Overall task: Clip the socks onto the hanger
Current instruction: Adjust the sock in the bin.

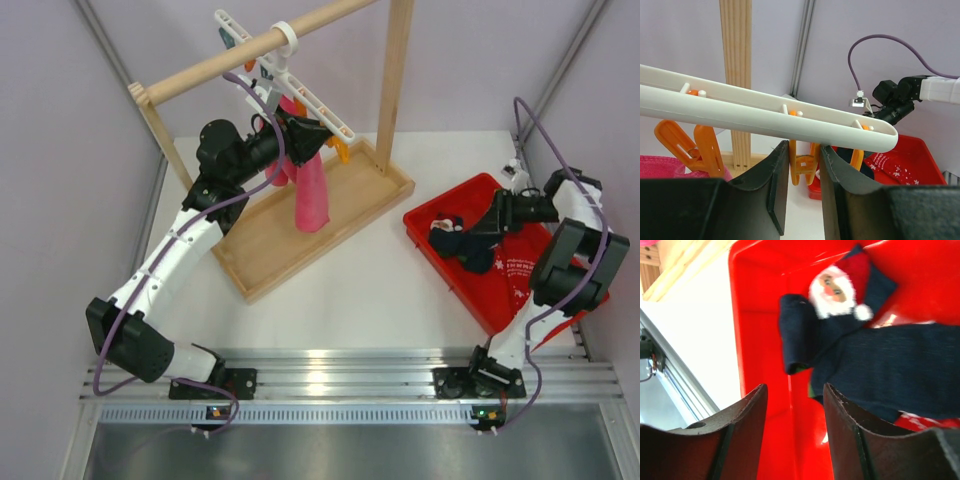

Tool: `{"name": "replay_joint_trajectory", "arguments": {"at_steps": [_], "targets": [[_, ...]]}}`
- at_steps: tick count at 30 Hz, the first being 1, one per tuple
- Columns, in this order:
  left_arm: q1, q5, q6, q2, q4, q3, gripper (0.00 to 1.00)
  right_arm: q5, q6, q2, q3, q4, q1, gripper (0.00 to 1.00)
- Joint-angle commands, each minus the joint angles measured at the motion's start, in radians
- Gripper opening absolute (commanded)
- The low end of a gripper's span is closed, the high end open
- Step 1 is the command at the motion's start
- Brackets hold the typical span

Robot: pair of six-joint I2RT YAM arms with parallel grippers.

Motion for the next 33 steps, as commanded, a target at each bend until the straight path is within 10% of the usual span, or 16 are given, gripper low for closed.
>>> {"name": "replay_joint_trajectory", "arguments": {"at_steps": [1,17,24,33], "targets": [[-0.001,0.018,-0.002,-0.020,-0.025,-0.008,0.00,0.021,0.079,-0.083,-0.061,0.117,0.045,0.48],[-0.001,0.010,-0.006,-0.022,-0.027,-0.010,0.00,0.102,0.327,-0.078,-0.169,0.331,0.175,0.52],[-0.001,0.010,-0.006,-0.022,-0.027,-0.013,0.00,0.059,0.356,-0.087,-0.138,0.349,0.172,0.01],[-0.001,0.013,-0.007,-0.025,-0.027,-0.016,0.00,0.096,0.229,-0.261,-0.055,0.391,0.043,0.00]]}}
